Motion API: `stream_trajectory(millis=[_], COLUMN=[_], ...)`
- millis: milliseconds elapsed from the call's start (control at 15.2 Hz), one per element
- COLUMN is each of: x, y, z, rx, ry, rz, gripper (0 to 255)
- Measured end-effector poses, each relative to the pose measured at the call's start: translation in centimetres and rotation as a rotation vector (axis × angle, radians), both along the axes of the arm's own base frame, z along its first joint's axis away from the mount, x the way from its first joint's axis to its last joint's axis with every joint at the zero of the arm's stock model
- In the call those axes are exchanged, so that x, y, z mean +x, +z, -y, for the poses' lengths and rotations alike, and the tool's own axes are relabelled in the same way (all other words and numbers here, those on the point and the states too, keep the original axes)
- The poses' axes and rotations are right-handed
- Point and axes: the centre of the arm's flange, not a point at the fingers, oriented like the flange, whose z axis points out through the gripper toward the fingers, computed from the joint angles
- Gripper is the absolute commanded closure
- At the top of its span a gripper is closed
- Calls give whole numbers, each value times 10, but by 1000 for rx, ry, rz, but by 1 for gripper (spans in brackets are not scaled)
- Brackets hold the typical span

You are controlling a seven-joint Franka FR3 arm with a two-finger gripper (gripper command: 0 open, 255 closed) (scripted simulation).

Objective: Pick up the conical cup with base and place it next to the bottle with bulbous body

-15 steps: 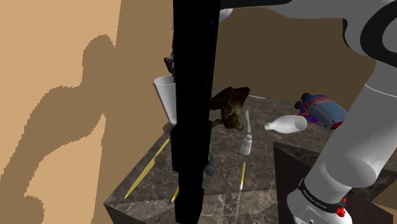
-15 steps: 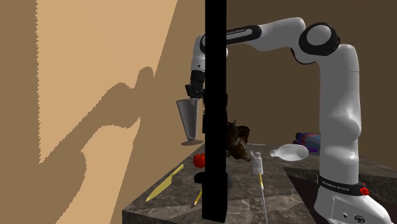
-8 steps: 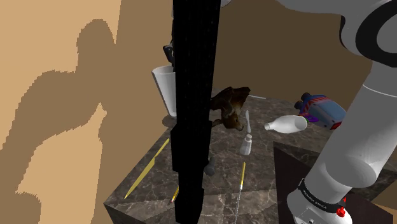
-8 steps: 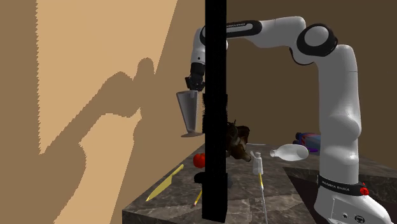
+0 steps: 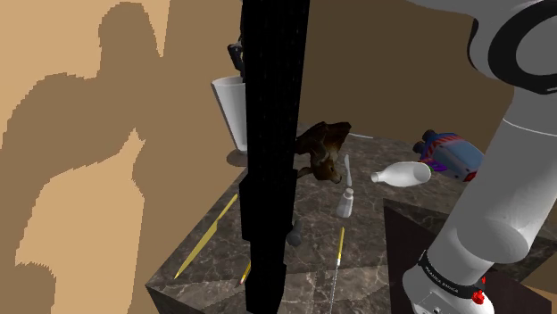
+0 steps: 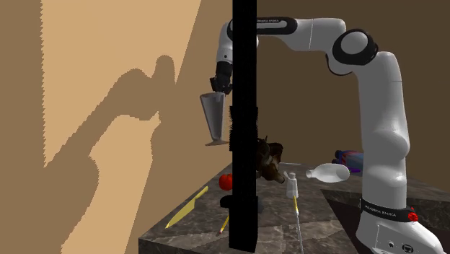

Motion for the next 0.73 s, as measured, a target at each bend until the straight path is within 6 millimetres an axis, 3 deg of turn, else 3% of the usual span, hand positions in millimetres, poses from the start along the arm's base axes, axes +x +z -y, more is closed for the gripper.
stream_trajectory(millis=[594,726], x=[0,0], y=[45,49], z=[0,17], rx=[0,0], ry=[0,-1], rz=[0,0], gripper=[255,255])
